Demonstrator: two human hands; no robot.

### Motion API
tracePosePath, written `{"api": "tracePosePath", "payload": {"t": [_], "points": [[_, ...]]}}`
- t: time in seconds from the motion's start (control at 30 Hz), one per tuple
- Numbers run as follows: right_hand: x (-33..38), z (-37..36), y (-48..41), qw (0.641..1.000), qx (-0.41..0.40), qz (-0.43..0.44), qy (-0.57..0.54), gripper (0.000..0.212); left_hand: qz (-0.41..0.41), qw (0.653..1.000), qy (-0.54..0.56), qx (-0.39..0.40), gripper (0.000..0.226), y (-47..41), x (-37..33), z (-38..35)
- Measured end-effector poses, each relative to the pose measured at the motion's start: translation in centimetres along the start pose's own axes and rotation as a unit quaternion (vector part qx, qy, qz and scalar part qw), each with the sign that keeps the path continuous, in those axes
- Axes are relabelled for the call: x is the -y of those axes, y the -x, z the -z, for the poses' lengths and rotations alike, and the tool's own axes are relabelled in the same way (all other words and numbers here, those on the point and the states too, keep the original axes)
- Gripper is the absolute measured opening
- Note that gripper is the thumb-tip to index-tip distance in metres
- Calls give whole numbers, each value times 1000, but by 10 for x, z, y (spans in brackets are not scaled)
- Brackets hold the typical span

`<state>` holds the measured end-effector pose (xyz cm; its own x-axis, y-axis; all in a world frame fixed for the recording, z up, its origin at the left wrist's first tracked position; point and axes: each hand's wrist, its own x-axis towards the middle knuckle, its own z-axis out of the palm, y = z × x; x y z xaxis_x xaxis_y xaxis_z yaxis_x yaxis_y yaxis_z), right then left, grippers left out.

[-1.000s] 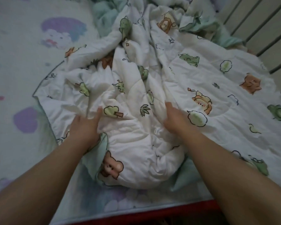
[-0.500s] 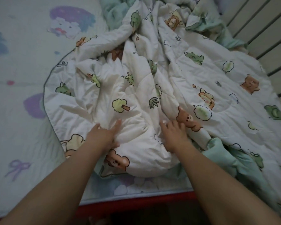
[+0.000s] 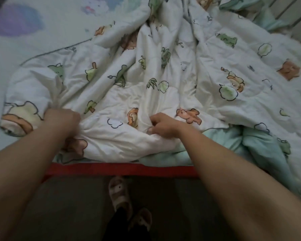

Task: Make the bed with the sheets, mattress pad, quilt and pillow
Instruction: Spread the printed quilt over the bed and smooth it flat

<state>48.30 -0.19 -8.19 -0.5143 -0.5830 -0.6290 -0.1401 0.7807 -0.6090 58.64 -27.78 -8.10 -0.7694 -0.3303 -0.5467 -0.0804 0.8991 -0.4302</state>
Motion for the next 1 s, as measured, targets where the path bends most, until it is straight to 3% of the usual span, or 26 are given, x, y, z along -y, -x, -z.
{"api": "tracePosePath", "payload": {"t": [0.2,0.33,0.47,0.53,0.77,1.0], "points": [[36,-47,-12,997,75,25,-2,10,64,996,-33,53,34,34,62,-62],[36,-79,-31,997,79,14,19,22,69,997,2,28,38,42,67,-104],[32,-84,-41,995,94,-30,16,13,67,994,60,61,59,46,69,-112],[42,-74,-47,993,102,-56,18,21,57,992,98,50,46,42,80,-108],[96,-30,-71,995,-6,-52,80,41,58,966,245,-60,35,21,130,-82],[160,4,-107,985,-104,-10,137,21,67,926,336,-160,32,4,182,-74]]}}
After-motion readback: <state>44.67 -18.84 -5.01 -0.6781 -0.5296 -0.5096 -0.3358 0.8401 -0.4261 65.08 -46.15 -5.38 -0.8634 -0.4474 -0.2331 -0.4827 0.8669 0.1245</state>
